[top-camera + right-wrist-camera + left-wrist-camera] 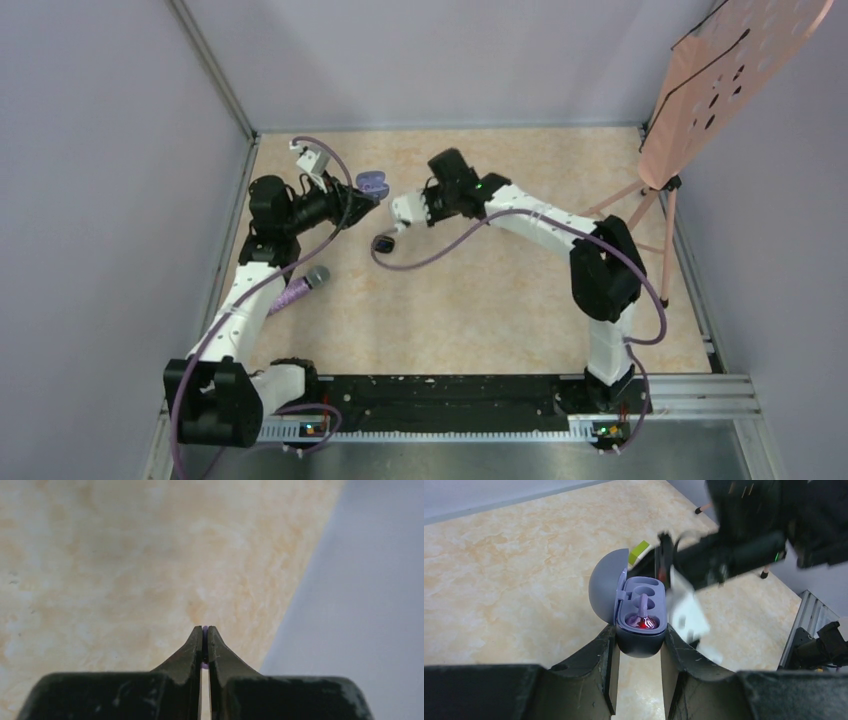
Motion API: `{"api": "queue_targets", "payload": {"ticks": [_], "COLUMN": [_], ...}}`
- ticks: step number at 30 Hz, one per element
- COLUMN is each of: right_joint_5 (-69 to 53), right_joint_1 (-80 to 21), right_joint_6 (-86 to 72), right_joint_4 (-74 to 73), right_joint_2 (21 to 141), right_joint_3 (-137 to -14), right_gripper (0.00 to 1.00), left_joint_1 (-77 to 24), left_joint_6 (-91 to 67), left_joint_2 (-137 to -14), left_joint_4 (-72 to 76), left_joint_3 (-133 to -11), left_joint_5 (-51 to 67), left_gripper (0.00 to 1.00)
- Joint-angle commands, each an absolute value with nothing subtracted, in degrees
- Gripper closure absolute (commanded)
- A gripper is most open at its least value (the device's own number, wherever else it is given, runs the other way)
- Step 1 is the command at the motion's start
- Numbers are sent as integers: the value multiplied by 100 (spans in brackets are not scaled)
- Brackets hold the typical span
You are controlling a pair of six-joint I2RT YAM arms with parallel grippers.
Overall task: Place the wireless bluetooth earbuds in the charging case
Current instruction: Pick up the earbud from the center of the board, then place the earbud at the center of the board.
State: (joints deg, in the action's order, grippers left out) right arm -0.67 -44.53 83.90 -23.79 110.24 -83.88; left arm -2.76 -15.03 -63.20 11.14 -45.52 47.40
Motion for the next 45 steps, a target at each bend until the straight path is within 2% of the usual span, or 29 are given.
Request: {"api": "queue_targets", "payload": {"ticks": [1,6,10,16,25,29,32,39,42,45], "right_joint_5": [-1790,-4665,-5512,-6000,-5941,-5461,-4654,-11,1280,1636], "right_joint_1": [-3567,-2725,-2611,-2613,-2651,-2792,-2828,-3360,-3399,-3404], "right_joint_6": [4672,3060,2068,400,-961,-1047,-757,185,-317,-485], "right_joint_4": [-3927,-3423,-2618,-920,388,529,202,-760,-2048,-2634], "right_joint_2": [10910,10109,9415,9011,9106,8992,8802,7923,8129,8030], "right_joint_3": [-9903,-8981,-8431,-7854,-7866,-7896,-7713,-6490,-6466,-6089], "right_gripper": [100,100,100,100,100,100,100,100,100,100], "left_joint_1": [-255,-246,-253,-280,-551,-707,-793,-817,-817,-816], "left_joint_6": [-1303,-1173,-1063,-1091,-404,-259,-108,-84,-122,-121], "left_joint_2": [-6524,-6861,-7117,-7371,-7278,-7236,-7155,-6961,-6912,-6866], "left_joint_4": [1082,1081,1138,1356,754,562,394,305,212,218], "left_joint_3": [-4990,-5168,-5279,-5309,-5438,-5518,-5547,-5434,-5390,-5347], "left_joint_5": [5024,5448,6200,6783,6819,6634,6090,5309,5131,5030], "left_gripper": [100,100,100,100,100,100,100,100,100,100]}}
